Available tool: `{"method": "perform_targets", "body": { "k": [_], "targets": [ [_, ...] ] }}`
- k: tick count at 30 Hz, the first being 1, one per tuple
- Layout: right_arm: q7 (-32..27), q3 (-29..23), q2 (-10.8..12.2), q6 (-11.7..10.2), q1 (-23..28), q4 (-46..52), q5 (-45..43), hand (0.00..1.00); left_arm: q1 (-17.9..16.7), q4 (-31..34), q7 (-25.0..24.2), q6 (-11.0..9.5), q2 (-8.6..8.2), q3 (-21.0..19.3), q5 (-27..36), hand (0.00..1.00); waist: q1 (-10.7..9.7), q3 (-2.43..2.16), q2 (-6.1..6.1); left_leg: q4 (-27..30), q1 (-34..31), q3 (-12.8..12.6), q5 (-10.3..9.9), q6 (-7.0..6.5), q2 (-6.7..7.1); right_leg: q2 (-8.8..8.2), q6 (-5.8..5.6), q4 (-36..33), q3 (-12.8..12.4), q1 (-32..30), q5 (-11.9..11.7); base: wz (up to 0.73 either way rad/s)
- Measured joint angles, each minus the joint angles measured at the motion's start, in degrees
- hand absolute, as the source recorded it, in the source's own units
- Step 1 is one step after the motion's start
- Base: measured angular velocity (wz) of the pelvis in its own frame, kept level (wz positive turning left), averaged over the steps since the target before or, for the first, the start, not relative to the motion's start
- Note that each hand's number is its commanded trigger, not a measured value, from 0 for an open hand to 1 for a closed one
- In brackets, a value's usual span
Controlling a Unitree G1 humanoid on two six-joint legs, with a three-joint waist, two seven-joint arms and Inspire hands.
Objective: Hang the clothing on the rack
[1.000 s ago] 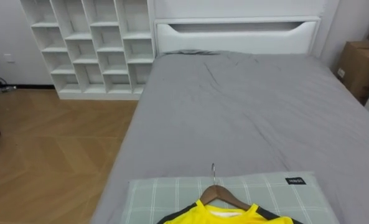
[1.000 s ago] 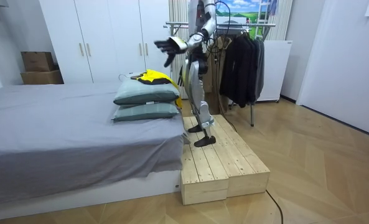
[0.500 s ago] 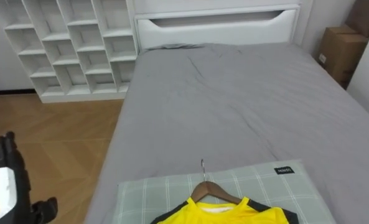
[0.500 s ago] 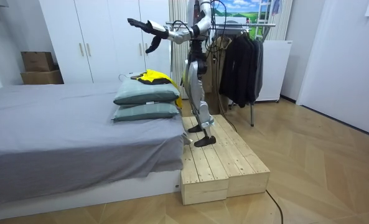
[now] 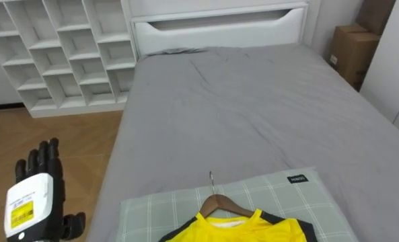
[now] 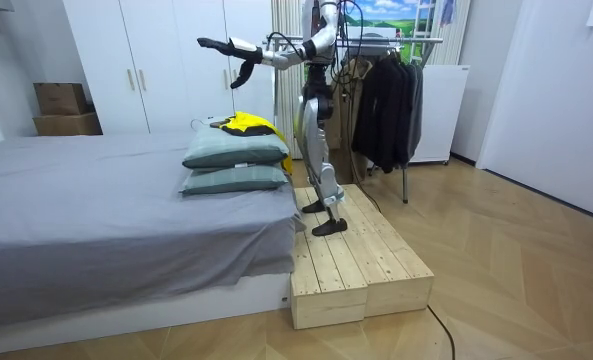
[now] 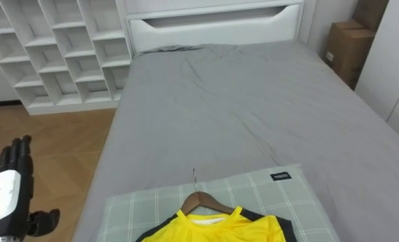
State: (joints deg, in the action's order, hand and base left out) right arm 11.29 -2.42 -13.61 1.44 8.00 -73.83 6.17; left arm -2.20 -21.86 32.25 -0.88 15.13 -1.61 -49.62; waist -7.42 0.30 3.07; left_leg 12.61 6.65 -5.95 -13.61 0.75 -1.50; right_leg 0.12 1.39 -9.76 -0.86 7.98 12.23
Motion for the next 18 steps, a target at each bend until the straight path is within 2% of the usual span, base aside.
{"method": "perform_targets", "body": {
  "k": [4, 6, 10, 11, 14, 18],
  "targets": [
    [-0.85, 0.06, -0.02, 0.25, -0.50, 0.03, -0.98, 0.00, 0.32, 0.00, -0.40, 0.87, -0.01, 2.57, -0.02, 0.00, -0.60, 0.20, 0.05, -0.09, -0.16, -0.03, 0.05, -0.08, 0.04, -0.02, -0.07, 0.24, -0.07, -0.13, 0.05, 0.00],
    [-1.32, 0.36, -0.07, 1.11, -0.61, 0.03, -2.01, 0.00, 0.44, -0.01, -0.40, 1.10, -0.01, 4.44, -0.04, 0.00, -0.77, 0.21, 0.12, -0.09, -0.19, -0.04, 0.08, -0.13, 0.04, -0.02, -0.07, 0.18, -0.13, -0.19, 0.05, 0.00],
    [-1.89, 1.06, -0.17, 1.20, -0.65, 0.04, -4.32, 0.00, 0.70, 0.19, -0.42, 1.55, -0.01, 5.08, -0.10, 0.00, -1.77, 0.11, 0.24, 0.04, -0.54, -0.01, 0.10, -0.15, 0.05, -0.03, -0.07, 0.16, -0.11, -0.44, 0.05, 0.00],
    [-1.93, 1.06, -0.20, 1.23, -0.25, 0.03, -5.47, 0.00, 0.90, 0.52, -0.45, 2.09, -0.01, 5.15, -0.10, 0.00, -2.06, -0.11, 0.54, 0.07, -0.77, -0.04, 0.12, -0.18, 0.06, -0.04, -0.07, 0.14, -0.13, -0.65, 0.05, 0.00],
    [-1.81, 1.17, -0.19, 2.07, -0.13, 0.01, -6.73, 0.00, 2.04, 1.12, -1.20, 2.97, -0.01, 5.98, -0.10, 0.00, -2.41, -0.14, 0.31, 0.09, -0.87, -0.03, 0.18, -0.24, 0.05, -0.04, -0.07, 0.00, -0.11, -0.76, 0.04, 0.00],
    [-1.77, 1.37, -0.07, 2.72, -0.34, 0.05, -9.94, 0.00, 3.76, 1.69, -2.66, 3.12, -0.02, 6.86, -0.09, 0.00, -3.37, -0.03, 0.07, 0.06, -0.88, -0.08, 0.18, -0.24, 0.02, -0.04, -0.07, -0.24, -0.17, -0.96, 0.04, -0.01]
  ]
}}
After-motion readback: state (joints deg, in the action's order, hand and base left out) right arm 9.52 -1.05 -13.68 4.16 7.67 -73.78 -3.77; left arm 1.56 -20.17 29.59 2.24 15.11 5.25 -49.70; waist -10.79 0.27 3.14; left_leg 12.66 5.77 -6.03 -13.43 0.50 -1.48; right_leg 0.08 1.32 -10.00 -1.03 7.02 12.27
